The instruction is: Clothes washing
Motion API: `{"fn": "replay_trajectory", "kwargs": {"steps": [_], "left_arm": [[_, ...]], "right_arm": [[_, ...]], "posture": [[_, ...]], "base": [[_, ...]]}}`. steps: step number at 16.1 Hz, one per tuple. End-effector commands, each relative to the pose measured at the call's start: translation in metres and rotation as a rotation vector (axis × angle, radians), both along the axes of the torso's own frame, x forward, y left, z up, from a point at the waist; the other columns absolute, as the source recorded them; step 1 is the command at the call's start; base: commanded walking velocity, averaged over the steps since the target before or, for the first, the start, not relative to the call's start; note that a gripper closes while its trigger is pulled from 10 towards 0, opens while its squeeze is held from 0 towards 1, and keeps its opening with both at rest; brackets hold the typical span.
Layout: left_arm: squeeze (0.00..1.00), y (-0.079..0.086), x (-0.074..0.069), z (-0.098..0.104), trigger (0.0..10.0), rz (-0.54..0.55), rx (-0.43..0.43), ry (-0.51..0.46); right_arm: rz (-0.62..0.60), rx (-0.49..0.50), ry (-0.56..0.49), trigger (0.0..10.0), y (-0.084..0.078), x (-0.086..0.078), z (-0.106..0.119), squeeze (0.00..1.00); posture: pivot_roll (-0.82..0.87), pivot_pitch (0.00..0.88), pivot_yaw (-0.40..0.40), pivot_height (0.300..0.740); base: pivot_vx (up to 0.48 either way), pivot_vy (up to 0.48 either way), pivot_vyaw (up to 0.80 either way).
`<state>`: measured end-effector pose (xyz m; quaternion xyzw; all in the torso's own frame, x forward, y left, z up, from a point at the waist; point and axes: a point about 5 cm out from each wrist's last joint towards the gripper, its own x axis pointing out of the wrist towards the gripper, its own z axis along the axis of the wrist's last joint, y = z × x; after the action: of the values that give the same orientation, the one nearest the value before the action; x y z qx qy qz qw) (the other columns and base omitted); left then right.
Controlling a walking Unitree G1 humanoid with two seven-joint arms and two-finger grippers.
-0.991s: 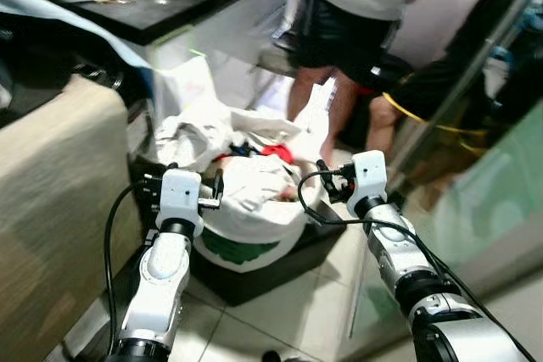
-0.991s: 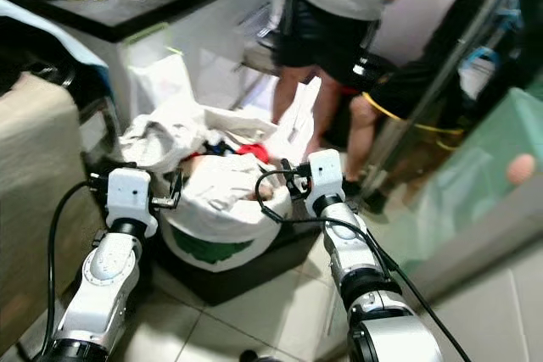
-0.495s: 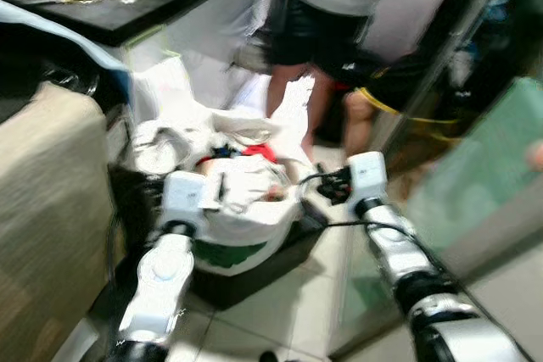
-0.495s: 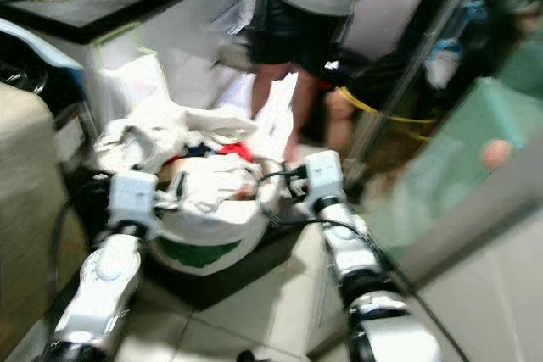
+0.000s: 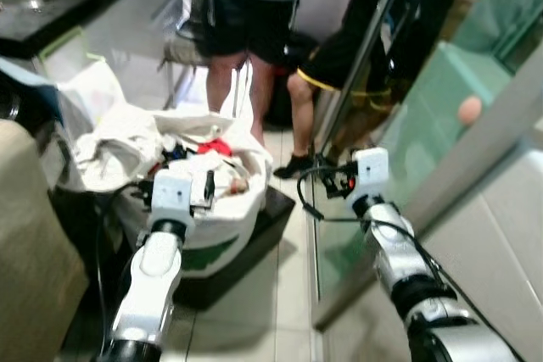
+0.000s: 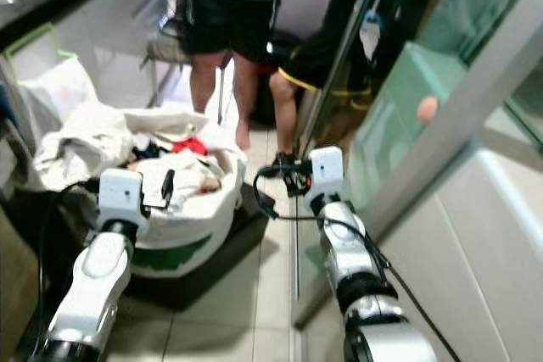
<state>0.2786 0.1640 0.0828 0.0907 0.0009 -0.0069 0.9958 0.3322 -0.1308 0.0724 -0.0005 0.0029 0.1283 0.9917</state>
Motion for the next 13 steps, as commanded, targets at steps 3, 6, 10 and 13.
{"fn": "replay_trajectory", "kwargs": {"steps": [3,6,10,13], "left_arm": [[0.00,-0.0120,0.0001,0.0007,10.0,-0.028,-0.001,-0.003],[0.00,-0.0133,-0.0009,-0.0009,10.0,-0.033,0.001,0.002],[0.00,-0.0144,-0.0008,-0.0007,10.0,-0.039,0.007,0.001],[0.00,-0.0144,-0.0010,-0.0010,10.0,-0.038,0.007,0.003]], "right_arm": [[-0.018,-0.025,-0.010,10.0,-0.0113,-0.0027,-0.0009,0.00],[0.013,-0.049,-0.013,10.0,-0.0089,-0.0040,-0.0018,0.00],[0.019,-0.056,-0.007,10.0,-0.0079,-0.0035,-0.0018,0.00],[0.017,-0.057,-0.014,10.0,-0.0089,-0.0036,-0.0013,0.00]], "posture": [[0.15,0.000,-0.103,0.740],[0.15,0.000,-0.107,0.740],[0.15,0.000,-0.108,0.740],[0.15,0.000,-0.108,0.740]], "base": [[0.000,0.000,0.00],[0.000,0.000,0.40],[0.000,0.000,0.53],[0.000,0.000,0.48]]}}
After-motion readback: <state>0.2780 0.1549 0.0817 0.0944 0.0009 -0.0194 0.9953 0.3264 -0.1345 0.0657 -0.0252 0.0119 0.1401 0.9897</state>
